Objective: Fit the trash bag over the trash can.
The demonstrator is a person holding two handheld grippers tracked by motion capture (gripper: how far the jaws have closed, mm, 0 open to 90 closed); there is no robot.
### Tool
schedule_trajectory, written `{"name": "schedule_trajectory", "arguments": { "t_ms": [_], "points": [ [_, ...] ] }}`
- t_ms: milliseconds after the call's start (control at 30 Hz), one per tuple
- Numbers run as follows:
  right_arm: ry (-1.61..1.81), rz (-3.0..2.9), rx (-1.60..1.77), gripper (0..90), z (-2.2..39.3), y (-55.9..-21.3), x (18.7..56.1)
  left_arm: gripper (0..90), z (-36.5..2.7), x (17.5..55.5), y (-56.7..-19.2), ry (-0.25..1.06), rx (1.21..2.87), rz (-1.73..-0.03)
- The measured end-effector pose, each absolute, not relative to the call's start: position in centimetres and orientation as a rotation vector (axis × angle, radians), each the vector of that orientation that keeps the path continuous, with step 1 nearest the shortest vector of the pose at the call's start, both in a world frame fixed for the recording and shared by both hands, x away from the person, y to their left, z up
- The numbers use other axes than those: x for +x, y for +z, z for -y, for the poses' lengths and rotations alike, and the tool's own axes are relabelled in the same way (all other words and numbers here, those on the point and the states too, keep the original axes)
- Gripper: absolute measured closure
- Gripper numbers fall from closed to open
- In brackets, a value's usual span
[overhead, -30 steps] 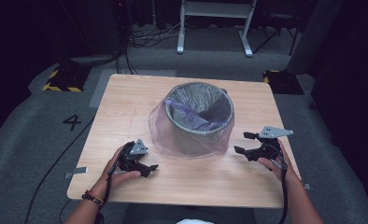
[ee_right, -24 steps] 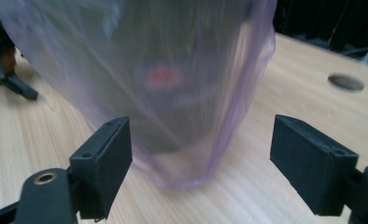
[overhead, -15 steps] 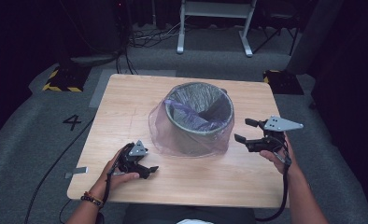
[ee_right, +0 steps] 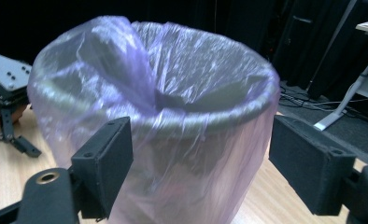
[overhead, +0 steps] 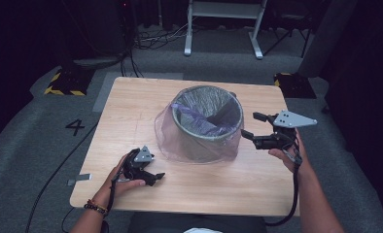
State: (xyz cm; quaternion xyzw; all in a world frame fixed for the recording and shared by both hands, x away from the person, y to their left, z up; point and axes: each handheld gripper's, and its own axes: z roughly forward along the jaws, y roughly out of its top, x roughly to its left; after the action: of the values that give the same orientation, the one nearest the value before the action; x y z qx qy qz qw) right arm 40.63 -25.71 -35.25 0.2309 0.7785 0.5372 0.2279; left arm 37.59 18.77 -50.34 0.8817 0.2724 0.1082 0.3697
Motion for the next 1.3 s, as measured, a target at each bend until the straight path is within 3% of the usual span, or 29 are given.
{"name": "schedule_trajectory", "arguments": {
  "t_ms": [433,1300],
  "points": [
    [1.426,-2.190,0.607,20.8,23.2,-32.5,41.9,15.3,-18.8,37.6,-50.3,0.276,2.261,-0.700],
    [1.252,-2.392,0.605,19.7,17.2,-31.9,45.0,15.2,-18.8,37.6,-50.4,0.276,2.261,-0.700]
  ]
}}
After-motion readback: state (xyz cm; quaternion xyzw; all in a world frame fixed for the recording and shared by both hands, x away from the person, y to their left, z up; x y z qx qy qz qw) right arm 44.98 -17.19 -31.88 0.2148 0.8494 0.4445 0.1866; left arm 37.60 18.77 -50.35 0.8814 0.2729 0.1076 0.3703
